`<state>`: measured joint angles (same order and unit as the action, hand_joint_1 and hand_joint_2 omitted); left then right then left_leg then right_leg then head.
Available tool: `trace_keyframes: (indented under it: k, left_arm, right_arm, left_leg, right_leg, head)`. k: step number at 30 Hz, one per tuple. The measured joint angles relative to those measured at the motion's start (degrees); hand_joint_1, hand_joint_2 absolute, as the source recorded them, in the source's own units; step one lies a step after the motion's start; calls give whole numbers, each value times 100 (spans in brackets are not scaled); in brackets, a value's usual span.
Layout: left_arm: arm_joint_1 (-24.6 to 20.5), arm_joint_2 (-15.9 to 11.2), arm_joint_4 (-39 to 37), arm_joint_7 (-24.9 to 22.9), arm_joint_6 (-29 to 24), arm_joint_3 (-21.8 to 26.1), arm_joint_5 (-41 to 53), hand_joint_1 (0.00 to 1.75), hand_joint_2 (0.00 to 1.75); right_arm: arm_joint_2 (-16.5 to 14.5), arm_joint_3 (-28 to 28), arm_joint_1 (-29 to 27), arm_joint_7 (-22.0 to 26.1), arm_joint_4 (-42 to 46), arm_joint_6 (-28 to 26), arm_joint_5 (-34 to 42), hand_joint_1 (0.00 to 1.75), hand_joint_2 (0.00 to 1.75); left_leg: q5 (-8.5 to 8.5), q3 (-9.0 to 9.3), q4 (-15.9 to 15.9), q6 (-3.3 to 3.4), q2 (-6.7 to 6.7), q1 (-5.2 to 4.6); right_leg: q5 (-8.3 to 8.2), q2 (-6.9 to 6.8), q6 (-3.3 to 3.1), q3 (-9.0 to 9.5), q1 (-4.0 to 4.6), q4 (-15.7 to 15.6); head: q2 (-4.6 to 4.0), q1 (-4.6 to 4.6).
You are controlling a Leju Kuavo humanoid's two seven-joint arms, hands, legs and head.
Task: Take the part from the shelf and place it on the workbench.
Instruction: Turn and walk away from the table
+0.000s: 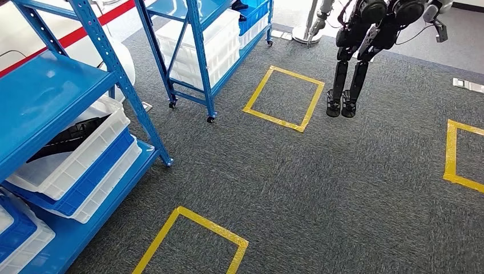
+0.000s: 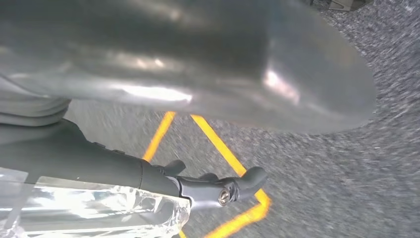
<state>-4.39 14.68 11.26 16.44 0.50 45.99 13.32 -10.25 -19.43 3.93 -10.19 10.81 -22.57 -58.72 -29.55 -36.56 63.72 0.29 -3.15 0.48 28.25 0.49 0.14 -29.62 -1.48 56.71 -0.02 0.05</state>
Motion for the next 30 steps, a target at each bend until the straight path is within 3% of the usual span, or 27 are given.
trace_keyframes:
  k: [1,2,3,4,5,8,10,12,14,16,17,19,22,24,25,27,29,30]
  left_arm:
    - [-6,1,0,0,0,2,-1,0,0]
    - [-8,1,-1,0,0,5,-1,0,0]
    - [-5,1,-1,0,0,8,-2,0,0]
    - [-1,0,-1,0,0,10,-2,0,0]
    - [3,-1,-1,0,0,13,-3,0,0]
    - [-8,-3,0,1,-1,18,-3,0,0]
    - [-21,-4,0,2,0,18,-3,0,0]
    - [-22,-3,-1,2,1,22,-3,0,0]
    - [-25,-1,-1,1,-1,27,-4,0,0]
    - [-37,1,0,0,-1,31,-5,0,0]
    - [-42,1,0,0,-1,32,-5,0,0]
    - [-44,1,0,0,0,33,-5,0,0]
    - [-44,1,0,0,0,33,-5,0,0]
    - [-39,1,-1,-2,0,35,-5,0,0]
    - [-34,1,-1,-4,0,37,-6,0,0]
    - [-21,1,-2,-11,0,44,-5,0,0]
    - [-2,-2,-2,-13,0,49,-7,0,0]
    - [9,-4,-2,-13,-1,51,-7,0,0]
  right_arm:
    - [-1,0,-10,0,0,0,1,0,0]
    - [1,0,-18,-1,0,1,1,0,0]
    - [4,0,-21,-1,0,1,2,0,0]
    - [7,0,-19,-2,1,1,2,0,0]
    - [5,0,-14,-2,1,1,2,0,0]
    - [-3,0,-3,-2,1,1,1,0,0]
    - [-5,0,1,-2,1,1,0,0,0]
    - [-13,0,15,-3,4,1,-4,0,0]
    - [-21,1,28,-4,8,0,-14,0,0]
    - [-21,1,25,-4,9,2,-32,0,0]
    - [-20,0,20,-4,9,4,-39,0,0]
    - [-18,0,15,-4,9,5,-46,0,0]
    - [-18,0,14,-4,9,5,-46,0,0]
    - [-13,0,8,-8,9,5,-47,0,0]
    - [-5,0,5,-9,9,5,-48,0,0]
    - [4,1,11,-10,9,7,-51,0,0]
    - [-1,2,28,-11,10,8,-54,0,0]
    - [-3,2,35,-11,10,8,-54,0,0]
  left_leg:
    - [-197,-189,386,-18,159,2]
    - [-347,-373,754,-34,235,11]
    - [-405,-497,992,-46,271,20]
    - [-354,-517,1023,-52,295,27]
    - [-207,-415,823,-50,328,30]
    - [255,178,-273,10,610,-4]
    - [303,297,-514,70,665,-49]
    - [337,295,-554,139,529,-56]
    - [394,325,-630,221,409,-33]
    - [432,330,-661,274,286,-18]
    - [438,321,-660,285,232,-17]
    - [441,313,-659,288,171,-18]
    - [441,312,-659,288,166,-18]
    - [446,311,-656,283,83,-16]
    - [452,311,-653,275,3,-10]
    - [462,283,-618,186,-256,-11]
    - [477,232,-587,74,-409,-2]
    - [454,204,-551,46,-320,3]
  right_leg:
    - [8,-85,-39,1,24,0]
    - [17,-174,-57,2,46,0]
    - [25,-258,-68,4,60,0]
    - [33,-333,-77,7,69,1]
    - [42,-401,-78,16,73,1]
    - [92,-565,-30,64,112,5]
    - [119,-661,22,84,147,7]
    - [139,-709,80,92,151,12]
    - [280,-471,110,21,136,217]
    - [600,-166,84,-267,100,862]
    - [742,-111,71,-422,86,1185]
    - [872,-89,68,-588,76,1523]
    - [879,-89,69,-600,76,1546]
    - [865,-82,115,-661,71,1648]
    - [776,-73,167,-622,61,1544]
    - [369,70,227,-277,32,718]
    - [75,152,162,9,8,66]
    - [54,100,110,19,5,66]
  head:
    - [0,-15]
    - [0,-19]
    - [0,-18]
    - [0,-20]
    - [0,-20]
    - [0,-19]
    - [0,-7]
    - [0,-3]
    - [0,3]
    - [0,18]
    - [0,21]
    - [0,21]
    - [0,21]
    - [0,23]
    - [0,25]
    - [0,32]
    - [0,30]
    - [0,20]
